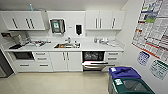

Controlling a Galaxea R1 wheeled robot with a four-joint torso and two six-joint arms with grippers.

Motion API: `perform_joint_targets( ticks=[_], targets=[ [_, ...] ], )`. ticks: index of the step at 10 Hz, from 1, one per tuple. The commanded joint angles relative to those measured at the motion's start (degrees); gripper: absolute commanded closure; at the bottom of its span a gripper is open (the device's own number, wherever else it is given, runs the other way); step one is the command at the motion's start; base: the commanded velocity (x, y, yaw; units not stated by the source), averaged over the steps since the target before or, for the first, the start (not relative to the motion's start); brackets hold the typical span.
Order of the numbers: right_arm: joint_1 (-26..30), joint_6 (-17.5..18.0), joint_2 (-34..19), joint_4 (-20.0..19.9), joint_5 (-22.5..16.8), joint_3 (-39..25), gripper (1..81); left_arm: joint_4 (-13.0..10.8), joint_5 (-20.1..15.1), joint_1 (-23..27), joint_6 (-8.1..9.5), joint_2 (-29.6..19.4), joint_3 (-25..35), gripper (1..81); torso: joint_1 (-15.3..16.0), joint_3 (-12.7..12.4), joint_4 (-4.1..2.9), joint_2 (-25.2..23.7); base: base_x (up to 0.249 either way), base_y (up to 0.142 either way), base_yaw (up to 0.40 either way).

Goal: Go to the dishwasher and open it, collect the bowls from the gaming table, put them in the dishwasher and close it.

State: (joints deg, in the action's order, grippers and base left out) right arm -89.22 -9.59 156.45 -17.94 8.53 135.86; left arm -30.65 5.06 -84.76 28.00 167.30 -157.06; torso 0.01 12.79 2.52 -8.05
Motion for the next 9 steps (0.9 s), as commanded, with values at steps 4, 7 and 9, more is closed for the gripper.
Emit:
perform_joint_targets(
  ticks=[4, 7, 9],
  targets=[
    [2.16, -0.25, -1.29, 0.63, -3.35, -0.18, 81.1, -0.55, -2.33, 2.45, -0.40, -0.83, -0.26, 81.1, 0.02, 0.00, 0.00, 0.00, 0.136, 0.000, 0.000],
    [2.16, -0.25, -1.29, 0.54, -3.35, -0.26, 81.1, -0.55, -2.33, 2.36, -0.40, -0.82, -0.26, 81.1, -0.01, -0.02, 0.00, -0.05, 0.138, 0.000, 0.000],
    [2.07, -0.25, -1.29, 0.54, -3.35, -0.17, 81.1, -0.55, -2.33, 2.44, -0.40, -0.83, -0.26, 81.1, 0.02, 0.00, 0.00, -0.02, 0.154, 0.000, 0.000]
  ],
)
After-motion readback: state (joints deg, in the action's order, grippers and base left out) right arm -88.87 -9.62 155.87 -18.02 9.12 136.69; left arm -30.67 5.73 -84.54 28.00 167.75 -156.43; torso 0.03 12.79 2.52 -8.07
